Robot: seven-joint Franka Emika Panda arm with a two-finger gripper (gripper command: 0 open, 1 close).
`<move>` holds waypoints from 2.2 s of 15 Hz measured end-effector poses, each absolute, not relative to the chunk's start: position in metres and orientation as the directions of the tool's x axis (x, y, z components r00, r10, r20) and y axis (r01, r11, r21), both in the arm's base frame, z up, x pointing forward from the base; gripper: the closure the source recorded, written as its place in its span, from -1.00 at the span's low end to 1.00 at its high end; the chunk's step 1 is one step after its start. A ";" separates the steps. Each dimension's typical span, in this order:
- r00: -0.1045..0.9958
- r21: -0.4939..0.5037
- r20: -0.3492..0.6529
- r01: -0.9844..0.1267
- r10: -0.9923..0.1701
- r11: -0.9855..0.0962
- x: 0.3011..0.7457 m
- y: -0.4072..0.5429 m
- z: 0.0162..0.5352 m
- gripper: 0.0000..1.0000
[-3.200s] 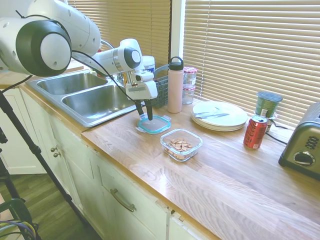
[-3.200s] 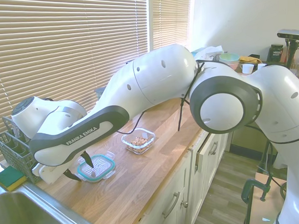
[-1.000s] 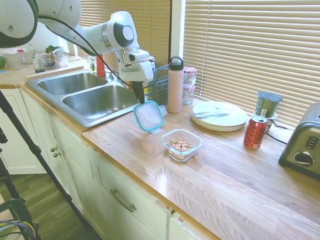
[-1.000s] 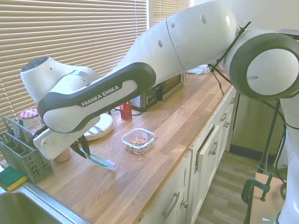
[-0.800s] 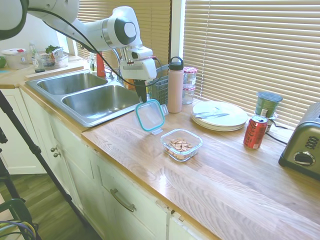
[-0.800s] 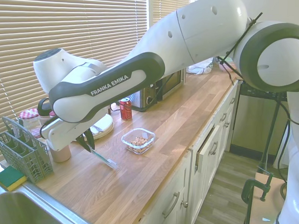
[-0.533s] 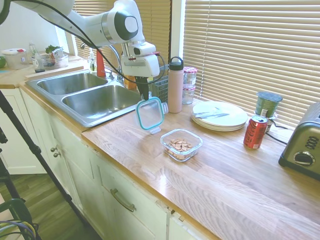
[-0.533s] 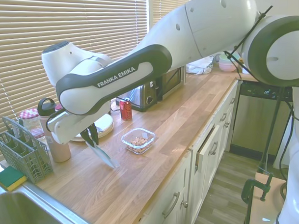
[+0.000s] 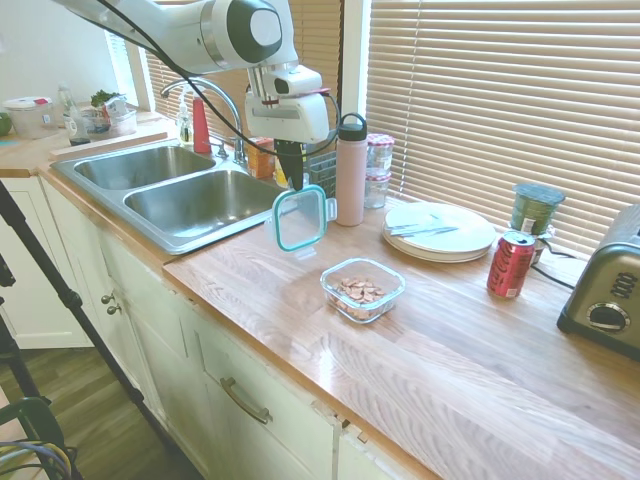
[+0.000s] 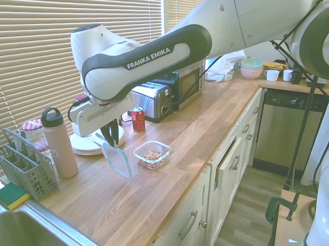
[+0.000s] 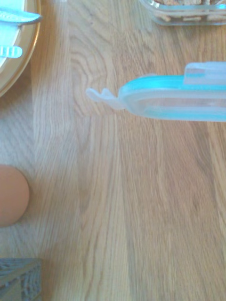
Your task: Cover the lid of the food container
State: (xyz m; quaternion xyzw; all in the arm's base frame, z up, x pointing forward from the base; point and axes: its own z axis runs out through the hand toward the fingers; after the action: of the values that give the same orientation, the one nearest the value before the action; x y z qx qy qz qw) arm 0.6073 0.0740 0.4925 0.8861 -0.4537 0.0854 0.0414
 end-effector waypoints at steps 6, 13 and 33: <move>0.567 -0.016 0.172 -0.816 -0.805 -0.578 0.602 0.038 0.492 1.00; 0.550 -0.035 0.163 -0.826 -0.819 -0.562 0.603 0.005 0.484 1.00; 0.518 -0.124 0.149 -0.835 -0.842 -0.536 0.570 -0.056 0.506 1.00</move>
State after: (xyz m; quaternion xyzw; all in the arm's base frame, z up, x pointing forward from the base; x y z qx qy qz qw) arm 0.5697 -0.0563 0.5056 0.8711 -0.4814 0.0955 -0.0184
